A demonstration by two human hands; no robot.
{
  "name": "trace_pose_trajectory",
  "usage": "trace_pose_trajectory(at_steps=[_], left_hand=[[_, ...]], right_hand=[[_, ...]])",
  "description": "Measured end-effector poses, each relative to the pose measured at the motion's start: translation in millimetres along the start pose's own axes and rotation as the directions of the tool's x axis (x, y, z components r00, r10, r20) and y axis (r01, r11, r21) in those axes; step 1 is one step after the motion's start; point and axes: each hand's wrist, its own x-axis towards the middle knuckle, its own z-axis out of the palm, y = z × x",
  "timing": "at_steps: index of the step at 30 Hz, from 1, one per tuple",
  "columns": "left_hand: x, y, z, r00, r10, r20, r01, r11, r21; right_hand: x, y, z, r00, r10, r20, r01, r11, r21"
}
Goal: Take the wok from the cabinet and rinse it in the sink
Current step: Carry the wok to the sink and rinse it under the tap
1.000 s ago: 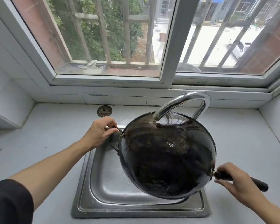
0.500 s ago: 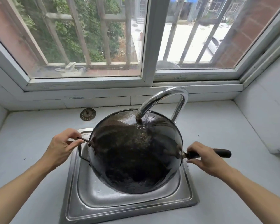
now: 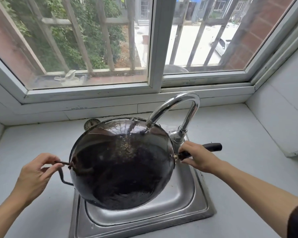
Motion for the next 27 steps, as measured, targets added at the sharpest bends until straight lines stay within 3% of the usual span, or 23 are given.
trace_pose_trajectory(at_steps=[8,16,21,27], left_hand=[[-9,-11,-14,1.000,-0.010,-0.005,0.010,1.000,-0.023],[-20,7,-10,0.997,0.041,0.065,-0.041,0.999,0.004],[-31,10,-12,0.984,0.091,0.153,-0.082,0.995,-0.064],[-43,5,-5,0.936,0.323,0.141,-0.344,0.925,0.162]], right_hand=[[13,-10,2,0.999,-0.034,0.009,0.034,0.999,-0.025],[1,-8,3,0.999,-0.042,0.014,0.043,0.994,-0.102],[-8,-7,4,0.997,-0.071,-0.042,0.064,0.988,-0.142],[-22,-3,11,0.999,-0.049,-0.022,0.045,0.985,-0.165]])
